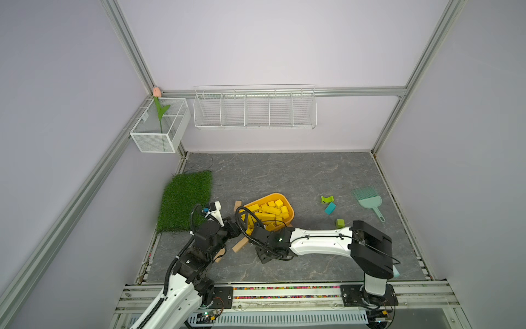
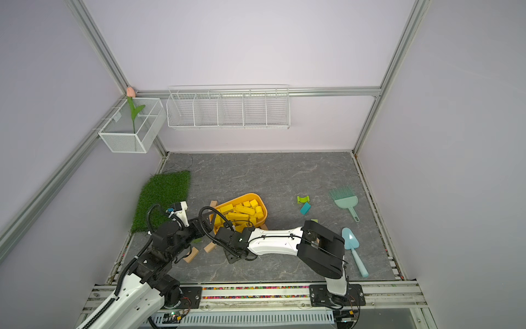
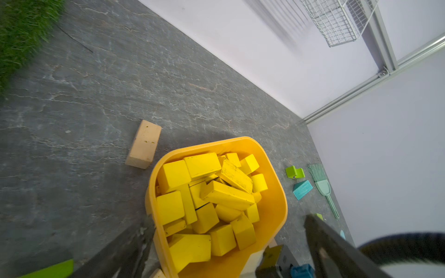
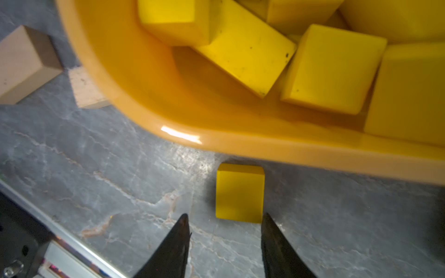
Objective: Pick out the yellow building blocks
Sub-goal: Move the storage box to the center of the board, then pick up the building block from the center of the board.
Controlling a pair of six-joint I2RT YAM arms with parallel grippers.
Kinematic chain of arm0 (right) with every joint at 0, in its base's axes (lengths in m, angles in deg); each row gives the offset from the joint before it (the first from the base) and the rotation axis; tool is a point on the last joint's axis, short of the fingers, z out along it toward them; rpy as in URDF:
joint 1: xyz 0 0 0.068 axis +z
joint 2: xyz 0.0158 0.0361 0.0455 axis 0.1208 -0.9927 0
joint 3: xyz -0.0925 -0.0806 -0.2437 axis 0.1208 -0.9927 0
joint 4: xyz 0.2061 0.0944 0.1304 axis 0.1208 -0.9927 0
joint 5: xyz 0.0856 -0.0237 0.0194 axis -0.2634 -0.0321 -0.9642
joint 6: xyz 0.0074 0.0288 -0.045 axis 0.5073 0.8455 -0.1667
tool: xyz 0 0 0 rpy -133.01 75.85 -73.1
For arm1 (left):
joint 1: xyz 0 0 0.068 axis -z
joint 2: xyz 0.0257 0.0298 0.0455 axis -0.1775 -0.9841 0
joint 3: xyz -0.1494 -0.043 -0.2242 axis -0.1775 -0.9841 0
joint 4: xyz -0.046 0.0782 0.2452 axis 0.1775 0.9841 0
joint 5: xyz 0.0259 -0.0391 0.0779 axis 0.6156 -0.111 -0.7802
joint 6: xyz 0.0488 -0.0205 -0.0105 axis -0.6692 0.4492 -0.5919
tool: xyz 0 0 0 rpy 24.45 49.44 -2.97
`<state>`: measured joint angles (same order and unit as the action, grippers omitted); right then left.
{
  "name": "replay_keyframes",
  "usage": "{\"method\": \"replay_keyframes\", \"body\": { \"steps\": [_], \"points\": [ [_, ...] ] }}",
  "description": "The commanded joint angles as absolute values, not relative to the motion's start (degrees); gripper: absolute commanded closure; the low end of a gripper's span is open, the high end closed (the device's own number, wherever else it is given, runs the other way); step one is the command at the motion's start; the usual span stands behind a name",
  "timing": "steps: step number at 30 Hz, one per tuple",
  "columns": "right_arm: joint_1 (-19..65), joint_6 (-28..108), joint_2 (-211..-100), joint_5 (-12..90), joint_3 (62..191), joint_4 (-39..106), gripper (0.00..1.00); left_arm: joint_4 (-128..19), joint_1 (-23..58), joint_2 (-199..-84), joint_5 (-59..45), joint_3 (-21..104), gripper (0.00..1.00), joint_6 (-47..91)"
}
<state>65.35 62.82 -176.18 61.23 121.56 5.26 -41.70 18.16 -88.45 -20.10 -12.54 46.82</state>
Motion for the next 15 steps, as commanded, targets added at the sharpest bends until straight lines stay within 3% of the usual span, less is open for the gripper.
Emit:
{"method": "replay_keyframes", "body": {
  "steps": [1, 15],
  "points": [
    [65.3, 62.7, -177.4, 59.9, 122.3, 4.9, 0.52, -41.2, 17.0, -88.6, -19.7, -13.2, 0.00, 49.0],
    [64.1, 62.5, -179.0, 61.3, 123.2, 2.6, 0.60, -41.8, 16.7, -90.6, -19.4, -12.8, 0.00, 49.0]
  ]
}}
